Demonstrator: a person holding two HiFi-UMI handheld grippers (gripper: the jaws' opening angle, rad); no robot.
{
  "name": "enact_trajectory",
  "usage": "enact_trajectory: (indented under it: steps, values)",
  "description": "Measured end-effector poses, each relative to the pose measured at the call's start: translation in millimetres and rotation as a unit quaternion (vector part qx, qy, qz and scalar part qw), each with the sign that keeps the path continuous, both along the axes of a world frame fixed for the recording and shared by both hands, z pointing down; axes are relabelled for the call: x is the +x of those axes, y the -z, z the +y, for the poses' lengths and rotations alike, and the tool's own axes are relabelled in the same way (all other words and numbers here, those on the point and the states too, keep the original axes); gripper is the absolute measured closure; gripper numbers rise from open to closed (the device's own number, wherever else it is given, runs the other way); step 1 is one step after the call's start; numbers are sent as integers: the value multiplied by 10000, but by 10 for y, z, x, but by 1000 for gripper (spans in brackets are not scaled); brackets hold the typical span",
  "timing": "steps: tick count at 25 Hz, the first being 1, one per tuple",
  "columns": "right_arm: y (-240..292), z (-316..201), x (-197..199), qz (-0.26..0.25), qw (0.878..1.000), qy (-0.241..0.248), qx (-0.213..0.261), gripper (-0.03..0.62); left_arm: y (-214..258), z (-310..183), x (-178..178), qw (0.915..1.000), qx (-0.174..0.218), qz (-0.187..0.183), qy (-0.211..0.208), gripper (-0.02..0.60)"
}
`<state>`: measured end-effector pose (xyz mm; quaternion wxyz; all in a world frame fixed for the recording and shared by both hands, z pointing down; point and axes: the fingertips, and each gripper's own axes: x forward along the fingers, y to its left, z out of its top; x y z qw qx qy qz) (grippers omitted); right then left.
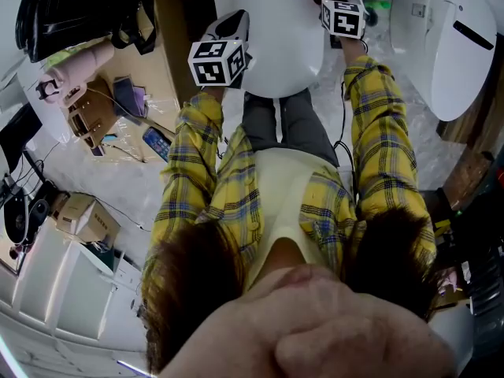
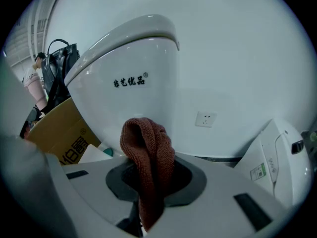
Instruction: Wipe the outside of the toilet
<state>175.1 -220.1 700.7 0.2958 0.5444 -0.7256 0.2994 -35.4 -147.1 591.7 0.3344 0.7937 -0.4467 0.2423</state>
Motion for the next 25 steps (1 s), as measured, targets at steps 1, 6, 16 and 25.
enact_trajectory:
  steps: [1, 6, 16, 25]
  values:
    - [12, 4, 19, -4, 10000, -37, 11, 511, 8, -7, 2, 10000, 11, 6, -5, 574]
    - [93, 68, 98, -7, 9998, -205, 63, 511, 44, -6, 57, 9999, 57, 58, -76, 574]
    - [358, 329, 122, -39, 9992, -321, 230, 511, 150, -37, -21, 9996, 183, 204, -16, 574]
    - [672, 674, 32, -193, 9978, -445, 445, 511, 310, 55, -358, 9993, 348, 115, 85, 574]
